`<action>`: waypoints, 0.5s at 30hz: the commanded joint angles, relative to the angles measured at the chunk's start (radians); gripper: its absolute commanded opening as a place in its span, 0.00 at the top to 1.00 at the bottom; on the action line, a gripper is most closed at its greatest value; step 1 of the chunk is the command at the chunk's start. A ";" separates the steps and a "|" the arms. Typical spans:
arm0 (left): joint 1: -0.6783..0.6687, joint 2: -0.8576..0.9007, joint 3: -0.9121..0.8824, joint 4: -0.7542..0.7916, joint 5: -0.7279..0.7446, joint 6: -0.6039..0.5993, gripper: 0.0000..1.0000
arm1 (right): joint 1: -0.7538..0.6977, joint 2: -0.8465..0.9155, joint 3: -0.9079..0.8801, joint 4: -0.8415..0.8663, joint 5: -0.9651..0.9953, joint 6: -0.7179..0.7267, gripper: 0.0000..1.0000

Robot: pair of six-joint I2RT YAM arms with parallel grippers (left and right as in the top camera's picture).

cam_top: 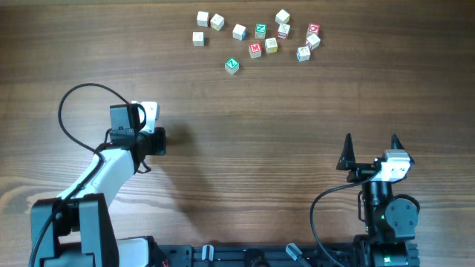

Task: Form a horizontal line
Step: 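Lower the A block onto the table and open the left gripper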

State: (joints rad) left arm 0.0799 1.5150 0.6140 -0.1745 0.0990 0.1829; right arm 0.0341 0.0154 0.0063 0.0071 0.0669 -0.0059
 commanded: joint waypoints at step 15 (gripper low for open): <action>0.003 -0.084 -0.004 0.002 -0.005 0.045 0.27 | 0.006 -0.005 -0.001 0.005 -0.016 -0.013 0.00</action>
State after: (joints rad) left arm 0.0799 1.5021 0.6140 -0.1749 0.0769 0.2165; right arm 0.0341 0.0154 0.0063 0.0074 0.0669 -0.0059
